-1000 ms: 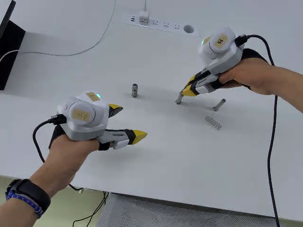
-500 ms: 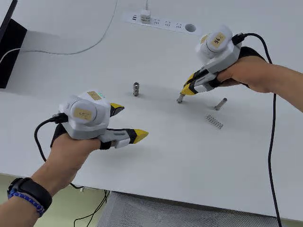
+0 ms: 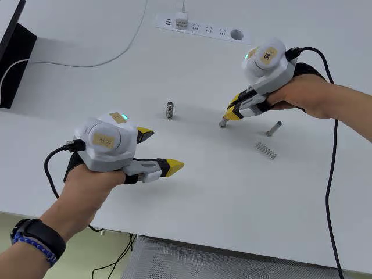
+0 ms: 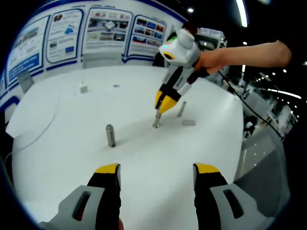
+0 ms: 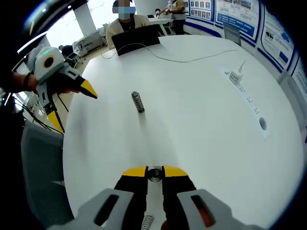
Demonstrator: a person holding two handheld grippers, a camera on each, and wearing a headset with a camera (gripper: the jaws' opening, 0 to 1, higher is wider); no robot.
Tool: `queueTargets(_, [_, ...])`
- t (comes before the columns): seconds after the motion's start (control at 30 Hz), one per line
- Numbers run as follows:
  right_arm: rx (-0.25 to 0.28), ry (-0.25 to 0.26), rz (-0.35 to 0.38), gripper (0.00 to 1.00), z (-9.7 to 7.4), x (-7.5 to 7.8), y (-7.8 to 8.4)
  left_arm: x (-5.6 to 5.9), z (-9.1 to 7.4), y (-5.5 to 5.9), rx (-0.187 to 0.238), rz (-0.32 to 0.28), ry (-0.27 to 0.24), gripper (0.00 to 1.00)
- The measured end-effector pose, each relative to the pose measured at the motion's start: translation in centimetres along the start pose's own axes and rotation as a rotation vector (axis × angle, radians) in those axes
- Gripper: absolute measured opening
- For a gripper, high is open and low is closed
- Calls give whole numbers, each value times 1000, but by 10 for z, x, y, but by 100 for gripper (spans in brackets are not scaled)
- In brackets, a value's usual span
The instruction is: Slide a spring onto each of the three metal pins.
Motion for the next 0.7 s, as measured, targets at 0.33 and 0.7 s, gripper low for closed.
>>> queueTargets(0.33, [-14,23,-11,12,6,0,6,1,1,1,-5,1,2,62])
queueTargets(0.7, [-10,22,-3,12,14,-1,6,5,-1,-1,-7,0,2,62])
Point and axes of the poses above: the centre of the closed fingertips' face, and the gripper's own axes: z roughly forward along the fingers, x roughly to its right, y roughly out of its underside, the point moved 1 cm from there along -z, roughly backward along the fingers, and after that the axes turned 15 degrees about -y, right-handed, at the moved point
